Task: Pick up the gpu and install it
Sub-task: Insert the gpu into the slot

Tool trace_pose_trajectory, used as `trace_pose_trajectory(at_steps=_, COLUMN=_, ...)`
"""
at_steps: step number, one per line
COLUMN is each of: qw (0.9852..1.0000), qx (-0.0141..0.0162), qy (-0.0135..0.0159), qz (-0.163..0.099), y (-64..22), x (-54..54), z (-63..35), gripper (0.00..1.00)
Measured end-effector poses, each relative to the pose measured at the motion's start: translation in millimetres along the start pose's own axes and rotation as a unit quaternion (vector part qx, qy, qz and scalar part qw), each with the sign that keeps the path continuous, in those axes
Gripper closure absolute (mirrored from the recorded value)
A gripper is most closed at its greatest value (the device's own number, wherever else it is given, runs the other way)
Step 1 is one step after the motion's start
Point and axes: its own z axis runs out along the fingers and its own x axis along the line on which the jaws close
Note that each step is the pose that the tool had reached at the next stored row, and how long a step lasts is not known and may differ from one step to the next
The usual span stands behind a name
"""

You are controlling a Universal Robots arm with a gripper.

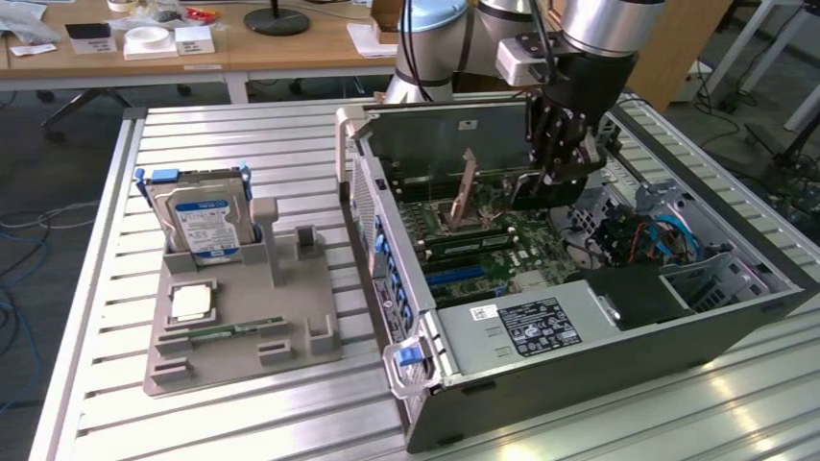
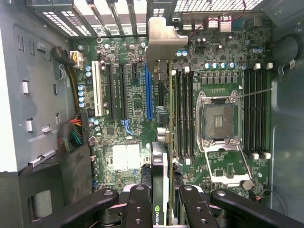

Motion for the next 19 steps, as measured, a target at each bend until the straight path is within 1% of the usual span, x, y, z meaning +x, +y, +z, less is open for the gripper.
trace_pose_trajectory(at_steps=8, qw=1.0000, qx=-0.0001, qy=0.0002, qz=0.000, y=1.2, x=0.4, z=5.9, gripper=0.73)
trace_pose_trajectory(at_steps=15, qw=1.0000, qx=0.0000, qy=0.0000, qz=0.000, y=1.4, x=0.4, z=6.5, gripper=0.73)
trace_pose_trajectory(at_steps=19, qw=1.0000, qx=-0.0001, qy=0.0002, qz=0.000, y=2.9, x=0.6, z=7.8, gripper=0.73)
